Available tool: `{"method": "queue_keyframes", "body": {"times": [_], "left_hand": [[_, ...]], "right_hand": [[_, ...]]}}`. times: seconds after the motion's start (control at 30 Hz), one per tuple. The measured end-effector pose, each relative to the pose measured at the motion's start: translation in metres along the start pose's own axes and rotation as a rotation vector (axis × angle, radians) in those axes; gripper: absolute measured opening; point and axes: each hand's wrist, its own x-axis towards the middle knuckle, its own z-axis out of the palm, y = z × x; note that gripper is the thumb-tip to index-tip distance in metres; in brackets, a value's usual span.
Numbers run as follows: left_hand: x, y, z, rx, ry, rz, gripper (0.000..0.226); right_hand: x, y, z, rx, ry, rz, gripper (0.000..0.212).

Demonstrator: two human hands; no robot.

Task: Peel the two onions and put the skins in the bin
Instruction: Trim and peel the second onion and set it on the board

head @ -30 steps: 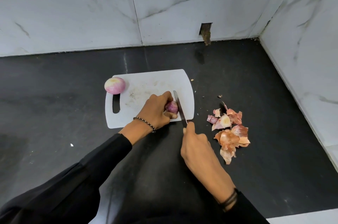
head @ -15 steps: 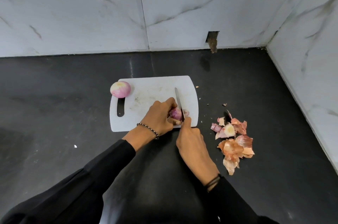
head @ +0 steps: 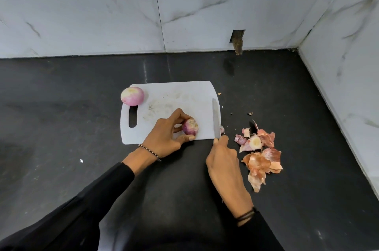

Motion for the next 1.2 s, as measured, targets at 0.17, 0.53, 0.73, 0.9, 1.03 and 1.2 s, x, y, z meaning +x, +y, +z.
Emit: {"method": "queue_keyframes", "body": {"times": [0.17, 0.53, 0.73, 0.9, 1.03, 1.2], "left_hand": [[-0.001, -0.005, -0.003, -0.012, 0.021, -0.013, 0.048], [-0.014, -0.012, -0.016, 0.081, 0.087, 0.029, 0.058], [-0.019, -0.013, -0.022, 0.069, 0.121, 0.025, 0.057], [-0.017, -0.013, -0.02, 0.076, 0.124, 0.019, 0.057], [-0.016, -0.01, -0.018, 0.081, 0.13, 0.023, 0.056], [-0.014, -0.006, -0.018, 0.068, 0.133, 0.015, 0.056]], "right_hand": [[-0.017, 0.0, -0.005, 0.084, 0.055, -0.085, 0.027], [-0.021, -0.018, 0.006, -0.215, -0.034, -0.15, 0.033], [-0.023, 0.006, 0.003, -0.238, 0.126, -0.101, 0.035], [-0.025, 0.029, -0.003, -0.31, 0.348, 0.006, 0.033], [-0.031, 0.025, 0.003, -0.286, 0.301, -0.057, 0.032], [-0.021, 0.021, 0.007, -0.193, 0.227, -0.055, 0.034]]}}
